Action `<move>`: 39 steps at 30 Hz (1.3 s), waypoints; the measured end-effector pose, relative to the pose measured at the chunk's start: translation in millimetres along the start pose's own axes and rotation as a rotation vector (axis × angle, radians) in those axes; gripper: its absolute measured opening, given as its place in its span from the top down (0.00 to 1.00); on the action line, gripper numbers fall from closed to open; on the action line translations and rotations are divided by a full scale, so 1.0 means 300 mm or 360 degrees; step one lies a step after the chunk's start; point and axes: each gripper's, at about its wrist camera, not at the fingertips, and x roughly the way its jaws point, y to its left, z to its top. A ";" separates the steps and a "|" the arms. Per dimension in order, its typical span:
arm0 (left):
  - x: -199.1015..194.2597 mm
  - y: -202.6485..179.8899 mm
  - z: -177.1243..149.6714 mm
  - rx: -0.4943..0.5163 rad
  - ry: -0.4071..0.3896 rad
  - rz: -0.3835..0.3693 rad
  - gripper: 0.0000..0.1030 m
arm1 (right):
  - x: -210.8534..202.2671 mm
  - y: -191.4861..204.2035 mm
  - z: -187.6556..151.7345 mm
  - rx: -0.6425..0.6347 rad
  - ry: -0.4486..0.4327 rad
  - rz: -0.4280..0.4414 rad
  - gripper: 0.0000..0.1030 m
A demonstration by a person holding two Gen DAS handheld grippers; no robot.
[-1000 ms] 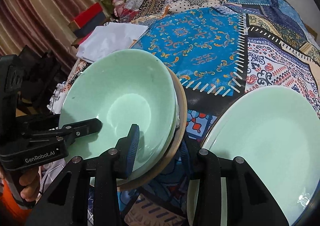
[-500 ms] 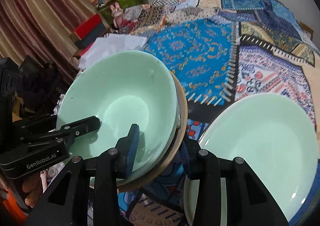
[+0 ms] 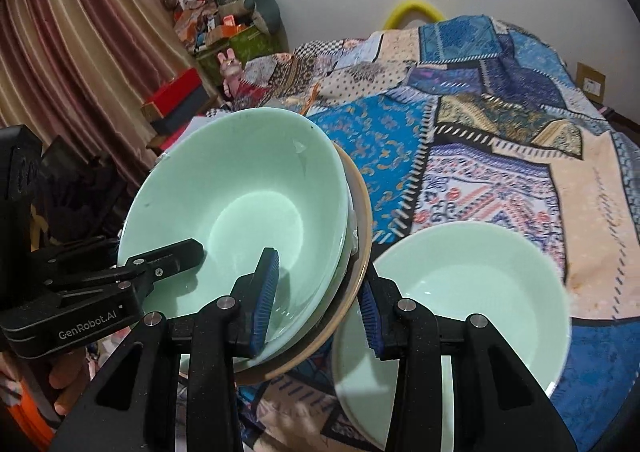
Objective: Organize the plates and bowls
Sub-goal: 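Lower the mint green bowl into the white spotted bowl on the stack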
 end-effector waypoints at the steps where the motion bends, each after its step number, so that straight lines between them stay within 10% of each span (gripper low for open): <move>1: -0.008 -0.015 0.001 0.0006 -0.0008 -0.0007 0.65 | -0.016 -0.007 -0.001 0.0003 -0.0010 -0.0008 0.66; 39: 0.002 -0.487 -0.004 0.0303 0.0070 -0.0198 0.65 | -0.279 -0.320 -0.139 0.0258 -0.0110 -0.0191 0.66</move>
